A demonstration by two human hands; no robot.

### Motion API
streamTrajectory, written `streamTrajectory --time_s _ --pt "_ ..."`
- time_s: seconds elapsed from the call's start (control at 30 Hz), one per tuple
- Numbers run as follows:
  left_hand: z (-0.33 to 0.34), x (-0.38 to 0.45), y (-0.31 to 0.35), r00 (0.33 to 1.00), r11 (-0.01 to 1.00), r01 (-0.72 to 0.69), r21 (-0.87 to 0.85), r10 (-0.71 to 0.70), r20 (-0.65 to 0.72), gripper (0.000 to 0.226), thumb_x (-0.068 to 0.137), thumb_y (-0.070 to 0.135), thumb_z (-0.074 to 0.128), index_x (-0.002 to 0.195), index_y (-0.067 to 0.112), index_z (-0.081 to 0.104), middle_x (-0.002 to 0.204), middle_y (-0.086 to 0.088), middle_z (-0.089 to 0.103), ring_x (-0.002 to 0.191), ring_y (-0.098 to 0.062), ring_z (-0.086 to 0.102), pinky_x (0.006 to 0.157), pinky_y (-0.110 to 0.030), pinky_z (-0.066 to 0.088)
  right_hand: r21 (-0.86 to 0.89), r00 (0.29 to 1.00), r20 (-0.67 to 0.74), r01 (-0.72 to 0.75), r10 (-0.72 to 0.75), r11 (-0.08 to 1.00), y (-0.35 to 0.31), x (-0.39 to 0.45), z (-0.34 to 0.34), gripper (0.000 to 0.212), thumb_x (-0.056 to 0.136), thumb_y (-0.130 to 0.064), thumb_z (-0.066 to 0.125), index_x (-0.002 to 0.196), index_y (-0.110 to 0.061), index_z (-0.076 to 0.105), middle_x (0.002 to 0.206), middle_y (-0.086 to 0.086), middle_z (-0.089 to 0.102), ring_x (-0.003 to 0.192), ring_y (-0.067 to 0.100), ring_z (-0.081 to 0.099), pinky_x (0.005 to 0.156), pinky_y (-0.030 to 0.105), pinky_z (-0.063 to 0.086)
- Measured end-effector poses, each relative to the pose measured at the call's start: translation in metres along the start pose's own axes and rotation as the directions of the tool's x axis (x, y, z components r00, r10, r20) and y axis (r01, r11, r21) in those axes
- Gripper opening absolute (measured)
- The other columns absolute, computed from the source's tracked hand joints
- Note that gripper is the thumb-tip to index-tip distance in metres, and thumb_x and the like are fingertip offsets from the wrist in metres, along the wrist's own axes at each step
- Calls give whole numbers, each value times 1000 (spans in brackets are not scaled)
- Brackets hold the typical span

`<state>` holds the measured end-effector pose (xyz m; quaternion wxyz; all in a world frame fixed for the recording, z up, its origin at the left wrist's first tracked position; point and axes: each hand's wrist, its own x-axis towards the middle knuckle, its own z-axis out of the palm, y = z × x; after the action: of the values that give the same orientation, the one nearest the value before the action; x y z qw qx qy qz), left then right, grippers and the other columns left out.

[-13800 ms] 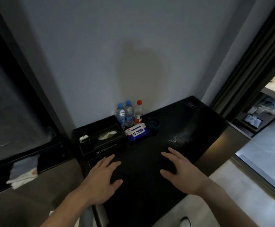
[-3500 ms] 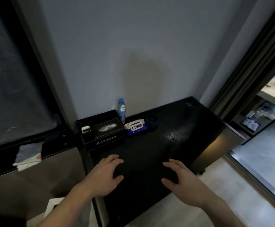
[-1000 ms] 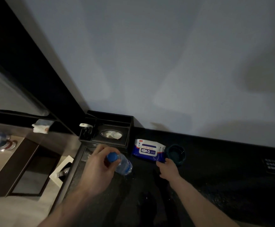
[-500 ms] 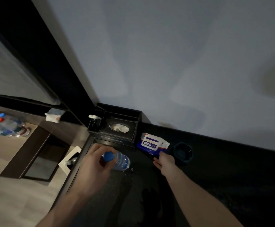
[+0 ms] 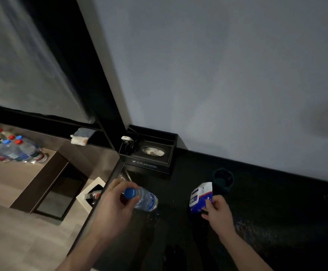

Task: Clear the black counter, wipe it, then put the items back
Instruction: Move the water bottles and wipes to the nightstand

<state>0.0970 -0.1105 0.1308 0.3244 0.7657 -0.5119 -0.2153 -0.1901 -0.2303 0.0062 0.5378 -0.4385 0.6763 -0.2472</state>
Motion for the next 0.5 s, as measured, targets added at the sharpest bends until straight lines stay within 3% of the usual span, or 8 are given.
streamTrajectory --time_s 0.13,0.33,0.5 --pt "-33 -29 -21 1000 1000 11 12 -10 -12 26 88 25 79 107 39 67 108 24 52 95 -7 61 71 -12 51 -119 987 117 121 -107 986 -9 -44 17 5 103 -17 58 98 -17 59 112 0 66 100 14 70 71 30 62" --pt "-104 -88 -79 999 999 23 -23 -24 -30 29 87 29 79 106 46 66 110 25 52 96 -9 62 83 -32 59 -96 936 306 212 -174 972 -36 -128 96 2 102 -23 61 101 -23 62 113 -4 71 98 7 74 76 30 64" --pt "-177 -148 -130 993 999 41 -33 -45 -110 27 89 25 78 102 45 66 110 25 52 96 -4 61 79 -23 57 -71 876 430 273 -217 959 -47 -209 179 1 102 -21 62 102 -20 62 114 -2 73 98 5 74 75 29 64"
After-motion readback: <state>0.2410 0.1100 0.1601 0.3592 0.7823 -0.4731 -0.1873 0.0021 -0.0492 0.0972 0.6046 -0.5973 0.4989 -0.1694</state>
